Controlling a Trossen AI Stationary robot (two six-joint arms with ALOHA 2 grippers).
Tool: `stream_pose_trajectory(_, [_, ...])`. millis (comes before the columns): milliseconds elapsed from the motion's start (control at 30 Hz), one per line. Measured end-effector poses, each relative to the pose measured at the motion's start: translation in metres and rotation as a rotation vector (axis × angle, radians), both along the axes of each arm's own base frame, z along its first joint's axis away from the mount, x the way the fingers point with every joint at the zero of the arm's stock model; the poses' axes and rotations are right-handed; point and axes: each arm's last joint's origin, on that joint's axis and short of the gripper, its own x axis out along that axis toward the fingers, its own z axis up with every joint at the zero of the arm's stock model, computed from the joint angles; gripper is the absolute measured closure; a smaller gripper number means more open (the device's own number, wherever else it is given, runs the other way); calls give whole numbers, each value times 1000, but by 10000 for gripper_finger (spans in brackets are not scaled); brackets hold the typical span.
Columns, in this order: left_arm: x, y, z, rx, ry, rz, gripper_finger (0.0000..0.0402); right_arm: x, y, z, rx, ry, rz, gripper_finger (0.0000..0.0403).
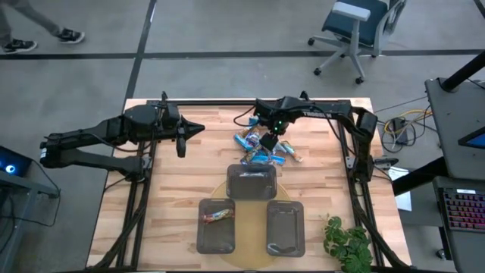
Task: Pick and place Granola Bars by type
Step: Put the red granola bar into the bottom left black bin
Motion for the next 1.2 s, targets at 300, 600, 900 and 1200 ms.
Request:
stream_pose_trajectory(300, [1, 0, 0, -19, -2, 5, 401, -2, 0, -14, -9, -15, 1, 182])
stream_pose_trajectory(600, [7, 1, -4, -39, 14, 10, 401, -5, 1, -27, -8, -22, -7, 182])
stream_pose_trajectory(900, [13, 2, -7, -43, 37, 10, 401, -7, 0, -37, -24, -49, -16, 182])
stream_pose_trajectory(1200, [13, 2, -7, -43, 38, 10, 401, -10, -2, -44, -22, -49, -42, 183])
